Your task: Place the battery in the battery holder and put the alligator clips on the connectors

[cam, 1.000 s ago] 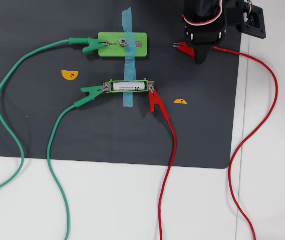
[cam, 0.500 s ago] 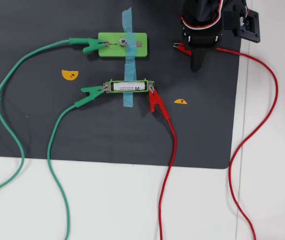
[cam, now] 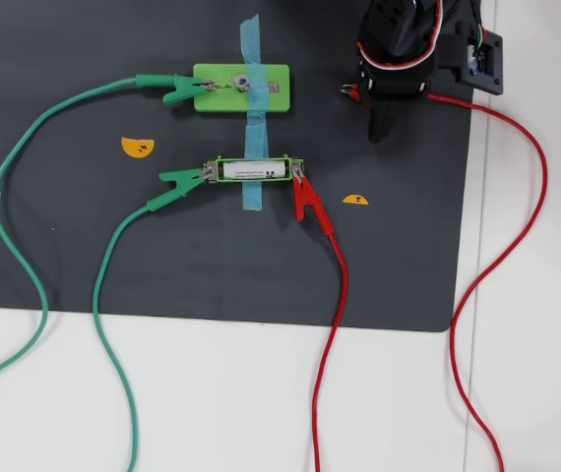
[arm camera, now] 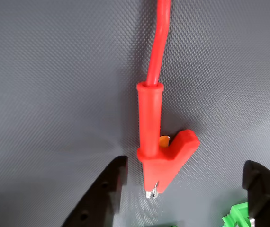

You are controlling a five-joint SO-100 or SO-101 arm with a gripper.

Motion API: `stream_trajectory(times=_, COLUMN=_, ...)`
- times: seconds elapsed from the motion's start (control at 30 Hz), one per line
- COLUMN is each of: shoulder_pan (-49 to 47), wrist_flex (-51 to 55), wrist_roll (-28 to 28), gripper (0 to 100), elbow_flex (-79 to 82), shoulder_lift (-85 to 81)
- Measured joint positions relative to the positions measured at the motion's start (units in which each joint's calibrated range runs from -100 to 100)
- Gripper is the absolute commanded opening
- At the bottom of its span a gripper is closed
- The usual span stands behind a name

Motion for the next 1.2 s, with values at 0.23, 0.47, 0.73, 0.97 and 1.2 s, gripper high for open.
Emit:
stream_trajectory(times=0.23, shoulder_pan=-1.7, wrist_flex=0.0, wrist_roll=-0.2, gripper=24, elbow_flex=0.0, shoulder_lift=0.0)
stream_trajectory(times=0.47, shoulder_pan=-1.7, wrist_flex=0.2, wrist_roll=-0.2, gripper=24, elbow_flex=-3.3, shoulder_lift=6.0)
stream_trajectory(times=0.73, shoulder_pan=-1.7, wrist_flex=0.2, wrist_roll=-0.2, gripper=24, elbow_flex=-3.6, shoulder_lift=7.1)
stream_trajectory(times=0.97, shoulder_pan=-1.7, wrist_flex=0.3, wrist_roll=-0.2, gripper=24, elbow_flex=-4.6, shoulder_lift=8.4)
stream_trajectory(times=1.2, shoulder_pan=-1.7, wrist_flex=7.6, wrist_roll=-0.2, gripper=24, elbow_flex=-12.0, shoulder_lift=15.2)
